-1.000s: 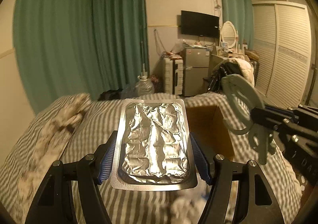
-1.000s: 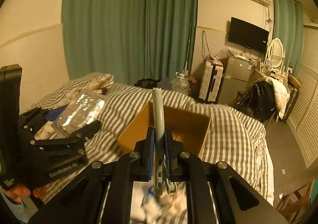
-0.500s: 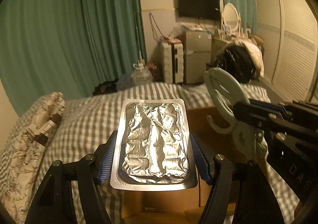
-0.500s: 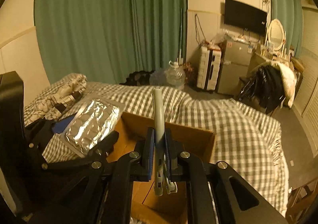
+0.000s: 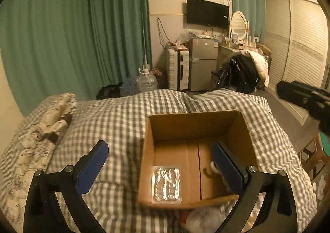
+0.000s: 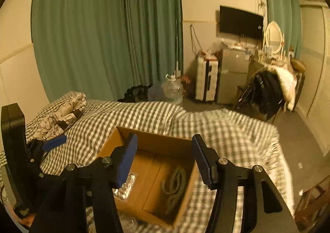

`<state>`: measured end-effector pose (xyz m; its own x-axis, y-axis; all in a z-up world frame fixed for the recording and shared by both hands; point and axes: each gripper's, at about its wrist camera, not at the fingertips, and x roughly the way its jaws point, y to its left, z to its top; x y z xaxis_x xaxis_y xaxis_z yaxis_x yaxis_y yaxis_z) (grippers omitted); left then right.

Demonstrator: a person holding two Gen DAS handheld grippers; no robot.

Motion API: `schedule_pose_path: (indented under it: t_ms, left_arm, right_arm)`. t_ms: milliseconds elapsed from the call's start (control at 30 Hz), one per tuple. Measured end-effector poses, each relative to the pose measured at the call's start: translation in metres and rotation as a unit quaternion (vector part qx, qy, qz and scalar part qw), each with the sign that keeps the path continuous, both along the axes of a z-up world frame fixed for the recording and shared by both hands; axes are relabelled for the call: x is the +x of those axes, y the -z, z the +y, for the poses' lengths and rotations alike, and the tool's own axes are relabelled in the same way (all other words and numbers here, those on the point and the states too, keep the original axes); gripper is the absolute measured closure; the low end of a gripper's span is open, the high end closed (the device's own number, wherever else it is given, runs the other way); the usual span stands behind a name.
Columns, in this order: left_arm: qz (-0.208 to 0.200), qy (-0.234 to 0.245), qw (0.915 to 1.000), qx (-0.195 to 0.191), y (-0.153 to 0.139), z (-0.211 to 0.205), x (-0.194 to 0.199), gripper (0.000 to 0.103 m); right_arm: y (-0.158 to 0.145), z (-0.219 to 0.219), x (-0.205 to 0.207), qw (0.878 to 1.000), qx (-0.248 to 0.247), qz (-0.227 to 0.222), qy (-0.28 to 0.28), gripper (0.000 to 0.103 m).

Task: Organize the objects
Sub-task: 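Grasp the white ceramic figurine with the left tool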

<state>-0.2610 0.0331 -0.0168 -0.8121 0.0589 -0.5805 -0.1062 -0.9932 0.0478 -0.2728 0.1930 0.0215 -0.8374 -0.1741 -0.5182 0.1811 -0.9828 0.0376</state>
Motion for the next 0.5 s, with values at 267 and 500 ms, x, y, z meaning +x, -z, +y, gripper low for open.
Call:
schedule_pose_path:
  t_ms: [267, 500]
  left_arm:
    - [0.008, -0.018, 0.9995, -0.026, -0.027, -0.003, 0.082, 0.0]
    - [-0.004, -0.025, 0.9987, -0.045, 0.002, 0.005, 0.13, 0.0]
  right_arm:
    - [-0.041, 0.017, 0.086, 0.999, 0.029, 0.021, -0.006, 0.037]
    - [-0.007, 0.024, 0.142, 0.999, 0.025, -0.018, -0.014, 0.036]
